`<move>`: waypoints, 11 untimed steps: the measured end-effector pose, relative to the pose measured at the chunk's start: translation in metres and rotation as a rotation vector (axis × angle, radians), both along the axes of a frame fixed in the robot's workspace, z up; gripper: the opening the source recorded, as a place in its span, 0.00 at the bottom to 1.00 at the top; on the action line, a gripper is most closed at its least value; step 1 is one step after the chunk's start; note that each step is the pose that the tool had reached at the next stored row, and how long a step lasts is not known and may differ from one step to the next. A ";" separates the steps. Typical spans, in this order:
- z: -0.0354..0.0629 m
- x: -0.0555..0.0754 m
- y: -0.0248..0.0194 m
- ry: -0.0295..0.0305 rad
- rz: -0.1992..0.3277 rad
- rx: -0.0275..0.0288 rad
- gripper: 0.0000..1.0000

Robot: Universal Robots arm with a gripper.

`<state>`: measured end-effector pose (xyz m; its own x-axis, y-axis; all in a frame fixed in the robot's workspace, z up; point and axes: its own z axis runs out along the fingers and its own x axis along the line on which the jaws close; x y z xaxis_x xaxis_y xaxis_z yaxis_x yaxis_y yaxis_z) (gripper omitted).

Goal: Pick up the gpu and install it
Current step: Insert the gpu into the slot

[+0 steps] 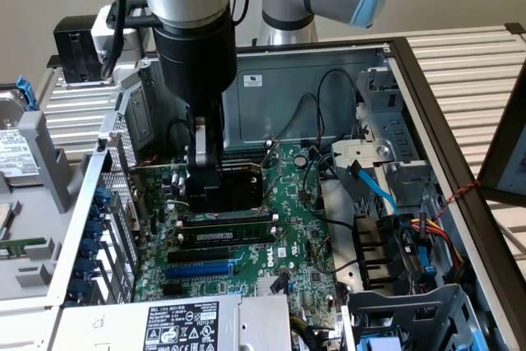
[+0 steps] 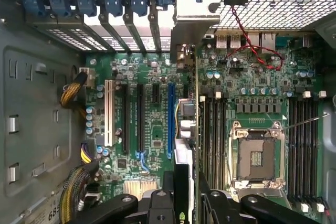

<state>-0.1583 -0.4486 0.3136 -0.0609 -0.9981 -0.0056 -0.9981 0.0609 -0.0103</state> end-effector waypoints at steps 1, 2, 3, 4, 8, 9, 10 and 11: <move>-0.0014 -0.001 0.0000 0.0001 -0.005 -0.0001 0.27; -0.0026 -0.001 -0.0004 0.0003 -0.005 0.0000 0.27; -0.0033 -0.001 -0.0015 0.0017 -0.005 -0.0002 0.27; -0.0041 -0.002 -0.0029 0.0039 -0.005 0.0003 0.27; -0.0076 -0.002 -0.0069 0.0142 -0.005 0.0012 0.27; -0.0082 -0.002 -0.0077 0.0159 -0.005 0.0020 0.27; -0.0087 -0.002 -0.0083 0.0173 -0.005 0.0032 0.27; -0.0091 -0.002 -0.0087 0.0188 -0.005 0.0044 0.27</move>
<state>-0.1598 -0.4574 0.3045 -0.0661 -0.9978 -0.0089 -0.9978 0.0661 0.0087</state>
